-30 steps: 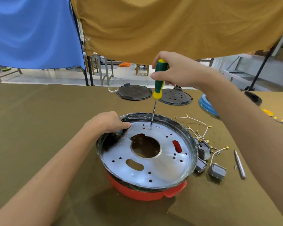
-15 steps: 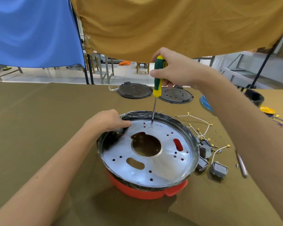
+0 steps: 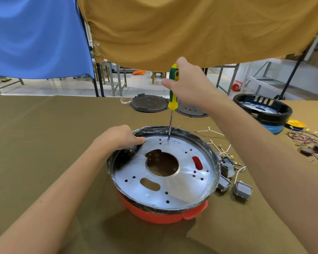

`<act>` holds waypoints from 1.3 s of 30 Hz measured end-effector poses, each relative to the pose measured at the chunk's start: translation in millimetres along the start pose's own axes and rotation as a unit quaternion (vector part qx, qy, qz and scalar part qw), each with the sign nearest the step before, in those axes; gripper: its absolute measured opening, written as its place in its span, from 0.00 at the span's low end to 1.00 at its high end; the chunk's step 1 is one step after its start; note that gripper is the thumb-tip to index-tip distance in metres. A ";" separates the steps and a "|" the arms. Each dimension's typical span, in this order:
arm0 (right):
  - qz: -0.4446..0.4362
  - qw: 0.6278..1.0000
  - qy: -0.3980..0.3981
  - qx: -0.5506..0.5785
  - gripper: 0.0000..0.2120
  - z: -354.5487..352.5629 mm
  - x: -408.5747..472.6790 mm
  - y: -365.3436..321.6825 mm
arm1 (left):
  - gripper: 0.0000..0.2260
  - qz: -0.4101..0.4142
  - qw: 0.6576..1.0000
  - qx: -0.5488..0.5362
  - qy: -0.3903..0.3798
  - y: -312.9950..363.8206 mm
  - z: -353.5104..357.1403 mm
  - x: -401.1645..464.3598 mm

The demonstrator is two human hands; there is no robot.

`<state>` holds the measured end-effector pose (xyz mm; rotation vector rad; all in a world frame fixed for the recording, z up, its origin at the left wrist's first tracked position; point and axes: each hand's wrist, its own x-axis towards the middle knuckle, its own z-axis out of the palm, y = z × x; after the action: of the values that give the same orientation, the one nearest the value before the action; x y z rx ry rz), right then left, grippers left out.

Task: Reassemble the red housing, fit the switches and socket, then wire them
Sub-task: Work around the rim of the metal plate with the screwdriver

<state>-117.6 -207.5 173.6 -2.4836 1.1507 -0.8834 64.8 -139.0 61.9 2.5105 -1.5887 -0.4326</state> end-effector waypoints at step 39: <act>0.287 0.828 -0.023 0.482 0.11 17.1 -142.8 106.9 | 0.11 -0.082 0.934 -0.348 0.011 -40.3 10.3 -69.1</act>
<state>-242.2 -168.9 50.8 -1.2380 0.9762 -0.8872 68.5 -59.0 52.8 2.0711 -0.9693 -0.8150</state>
